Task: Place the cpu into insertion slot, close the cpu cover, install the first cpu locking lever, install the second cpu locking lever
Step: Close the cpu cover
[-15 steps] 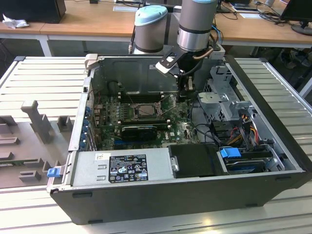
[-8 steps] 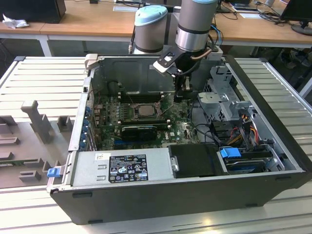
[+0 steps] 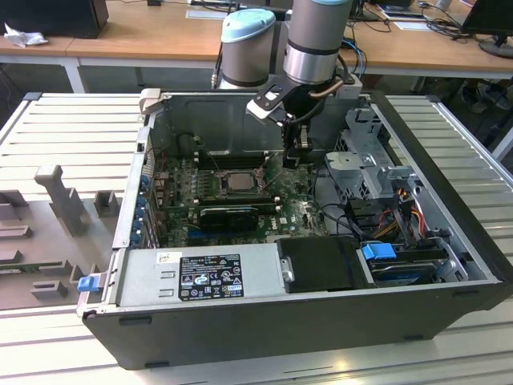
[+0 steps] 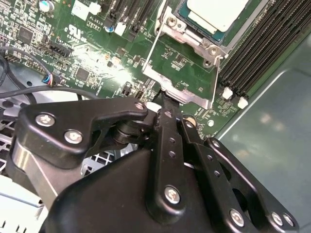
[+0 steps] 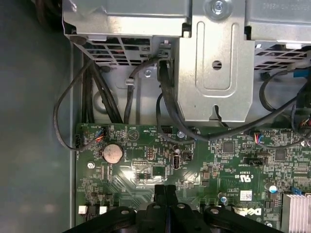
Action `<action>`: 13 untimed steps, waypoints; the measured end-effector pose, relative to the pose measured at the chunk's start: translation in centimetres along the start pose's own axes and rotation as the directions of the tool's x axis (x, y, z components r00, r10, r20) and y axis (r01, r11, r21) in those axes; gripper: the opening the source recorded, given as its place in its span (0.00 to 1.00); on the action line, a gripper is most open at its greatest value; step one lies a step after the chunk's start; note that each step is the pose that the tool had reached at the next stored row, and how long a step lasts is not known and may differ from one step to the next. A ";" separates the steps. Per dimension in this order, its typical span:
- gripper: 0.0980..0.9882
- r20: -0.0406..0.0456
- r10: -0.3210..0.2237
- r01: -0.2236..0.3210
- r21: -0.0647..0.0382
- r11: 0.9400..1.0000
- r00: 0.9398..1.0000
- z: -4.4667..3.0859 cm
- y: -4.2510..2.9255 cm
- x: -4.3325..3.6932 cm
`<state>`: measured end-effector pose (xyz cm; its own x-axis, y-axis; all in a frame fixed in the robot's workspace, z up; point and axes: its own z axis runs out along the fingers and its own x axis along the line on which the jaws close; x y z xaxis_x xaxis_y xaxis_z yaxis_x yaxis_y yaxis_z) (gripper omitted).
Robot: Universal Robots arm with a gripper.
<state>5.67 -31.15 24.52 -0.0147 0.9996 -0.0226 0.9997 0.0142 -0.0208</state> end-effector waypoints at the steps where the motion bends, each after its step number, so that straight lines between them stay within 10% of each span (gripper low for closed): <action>1: 0.01 0.000 0.000 0.000 -0.001 1.000 1.000 -0.01 -0.05 0.00; 13: 0.01 0.000 0.000 0.000 -0.002 1.000 1.000 0.01 -1.06 0.01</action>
<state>4.61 -31.15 24.53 -0.0146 0.9996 -0.0226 0.9997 0.0142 -0.0183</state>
